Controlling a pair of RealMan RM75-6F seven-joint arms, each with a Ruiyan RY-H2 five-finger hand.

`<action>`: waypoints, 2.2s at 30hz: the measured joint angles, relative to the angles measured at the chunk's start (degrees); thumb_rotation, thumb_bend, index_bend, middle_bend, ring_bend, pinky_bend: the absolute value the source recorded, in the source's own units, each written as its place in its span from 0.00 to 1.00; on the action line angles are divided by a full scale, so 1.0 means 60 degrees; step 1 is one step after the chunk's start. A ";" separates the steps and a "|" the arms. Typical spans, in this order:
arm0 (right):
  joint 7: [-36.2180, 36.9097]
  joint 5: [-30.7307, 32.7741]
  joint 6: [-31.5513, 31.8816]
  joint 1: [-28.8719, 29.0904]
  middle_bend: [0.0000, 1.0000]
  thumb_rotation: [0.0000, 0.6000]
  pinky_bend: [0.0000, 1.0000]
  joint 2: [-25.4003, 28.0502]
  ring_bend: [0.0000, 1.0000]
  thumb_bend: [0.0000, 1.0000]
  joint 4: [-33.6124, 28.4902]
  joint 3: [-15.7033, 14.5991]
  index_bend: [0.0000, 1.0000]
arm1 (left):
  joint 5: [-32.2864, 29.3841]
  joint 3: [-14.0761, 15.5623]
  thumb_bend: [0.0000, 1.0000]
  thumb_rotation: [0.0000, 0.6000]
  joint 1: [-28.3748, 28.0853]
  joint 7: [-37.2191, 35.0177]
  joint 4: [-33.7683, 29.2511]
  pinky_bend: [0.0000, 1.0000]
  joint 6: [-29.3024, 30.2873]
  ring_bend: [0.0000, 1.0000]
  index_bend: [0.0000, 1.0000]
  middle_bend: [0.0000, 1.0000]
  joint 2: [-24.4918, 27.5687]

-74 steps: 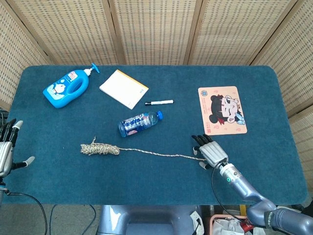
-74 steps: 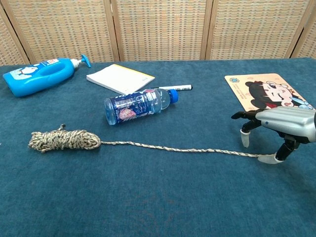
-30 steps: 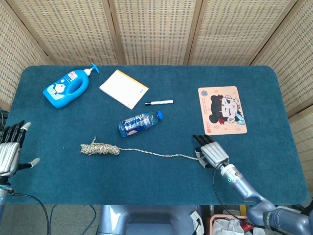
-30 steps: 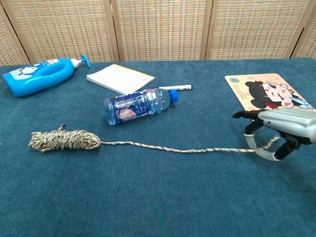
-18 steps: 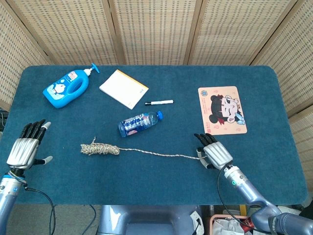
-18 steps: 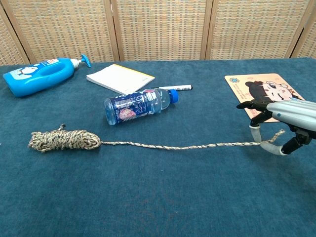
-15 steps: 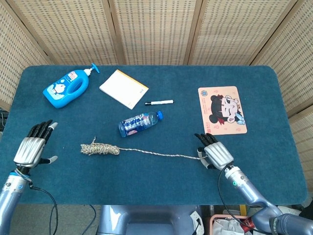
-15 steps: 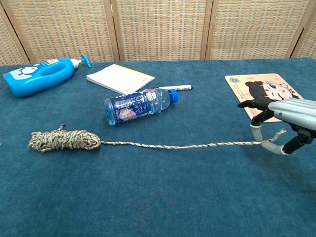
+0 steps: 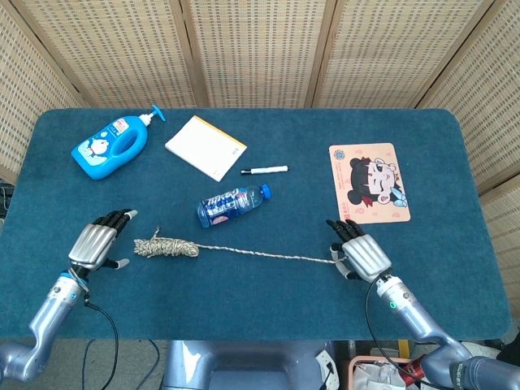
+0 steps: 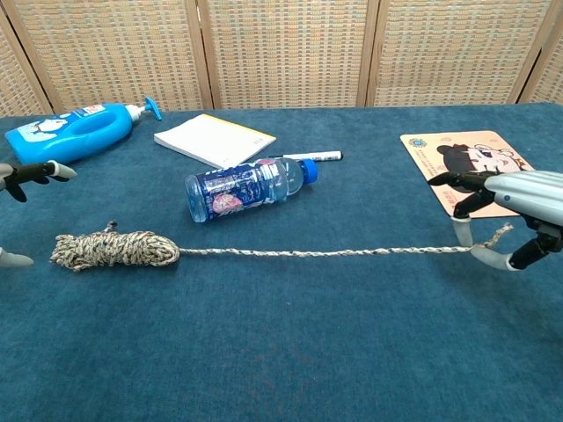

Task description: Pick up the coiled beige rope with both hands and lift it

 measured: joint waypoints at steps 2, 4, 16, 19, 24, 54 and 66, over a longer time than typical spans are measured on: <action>0.0005 0.0003 0.0012 -0.0004 0.00 1.00 0.00 0.0019 0.00 0.49 -0.0009 0.0004 0.68 | -0.0078 -0.0037 0.00 1.00 -0.0130 -0.0044 0.0056 0.27 -0.0186 0.16 0.13 0.15 -0.0132; 0.0027 0.0009 0.0011 -0.0005 0.00 1.00 0.00 0.0030 0.00 0.49 -0.0017 0.0009 0.68 | -0.0142 -0.0063 0.01 1.00 -0.0245 -0.0085 0.0146 0.28 -0.0346 0.17 0.15 0.17 -0.0260; 0.0046 0.0000 0.0009 0.0002 0.00 1.00 0.00 0.0086 0.00 0.49 -0.0068 0.0009 0.69 | -0.0279 -0.0032 0.07 1.00 -0.0685 0.0157 0.0619 0.30 -0.0754 0.24 0.30 0.27 -0.0987; 0.0047 0.0009 0.0003 0.0003 0.00 1.00 0.00 0.0094 0.00 0.49 -0.0074 0.0012 0.69 | -0.0360 -0.0038 0.09 1.00 -0.0765 0.0317 0.0614 0.32 -0.0856 0.26 0.31 0.28 -0.1088; 0.0066 0.0002 -0.0002 0.0004 0.00 1.00 0.00 0.0104 0.00 0.49 -0.0074 0.0005 0.69 | -0.0518 -0.0070 0.10 1.00 -0.0901 0.0560 0.0624 0.37 -0.0968 0.32 0.35 0.35 -0.1322; 0.0007 -0.1044 0.1076 -0.0063 0.04 1.00 0.00 0.1477 0.00 0.50 -0.2029 0.0003 0.71 | -0.0409 -0.1721 0.40 1.00 -0.2519 -0.1267 0.0244 0.58 -0.0545 0.48 0.61 0.54 -0.1086; 0.1676 -0.1993 0.1251 0.0587 0.07 1.00 0.00 0.3217 0.00 0.50 -0.3496 0.0266 0.72 | -0.1313 -0.2679 0.45 1.00 -0.3911 -0.0662 0.1217 0.58 -0.0851 0.49 0.63 0.55 -0.2615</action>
